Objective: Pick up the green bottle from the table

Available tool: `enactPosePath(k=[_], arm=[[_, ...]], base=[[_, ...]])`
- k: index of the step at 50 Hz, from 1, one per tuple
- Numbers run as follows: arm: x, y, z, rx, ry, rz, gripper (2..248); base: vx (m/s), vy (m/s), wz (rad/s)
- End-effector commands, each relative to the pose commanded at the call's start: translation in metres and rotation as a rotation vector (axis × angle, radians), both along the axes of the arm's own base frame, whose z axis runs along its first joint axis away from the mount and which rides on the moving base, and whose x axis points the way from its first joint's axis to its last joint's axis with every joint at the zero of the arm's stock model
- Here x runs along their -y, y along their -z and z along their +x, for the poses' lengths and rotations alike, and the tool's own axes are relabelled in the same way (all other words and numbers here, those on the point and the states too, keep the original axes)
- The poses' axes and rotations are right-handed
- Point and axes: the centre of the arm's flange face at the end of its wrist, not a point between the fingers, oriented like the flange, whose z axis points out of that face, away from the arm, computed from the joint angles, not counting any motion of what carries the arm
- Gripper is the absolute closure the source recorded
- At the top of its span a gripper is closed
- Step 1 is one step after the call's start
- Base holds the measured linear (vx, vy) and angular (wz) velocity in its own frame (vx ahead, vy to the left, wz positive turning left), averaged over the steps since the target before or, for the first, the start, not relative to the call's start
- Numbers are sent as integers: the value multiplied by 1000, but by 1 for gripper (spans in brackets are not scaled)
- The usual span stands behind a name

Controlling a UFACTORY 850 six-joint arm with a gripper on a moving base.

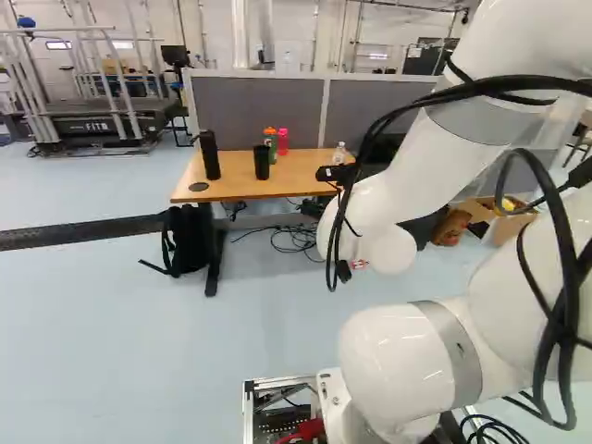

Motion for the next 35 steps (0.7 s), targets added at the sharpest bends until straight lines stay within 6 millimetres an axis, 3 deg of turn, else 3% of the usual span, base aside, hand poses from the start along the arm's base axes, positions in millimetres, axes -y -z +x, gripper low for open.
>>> enactPosePath(k=[19, 35], arm=[[0, 0, 0, 0, 0, 0, 3], [0, 0, 0, 0, 0, 0, 3]], base=[[179, -3, 289], [184, -33, 139]])
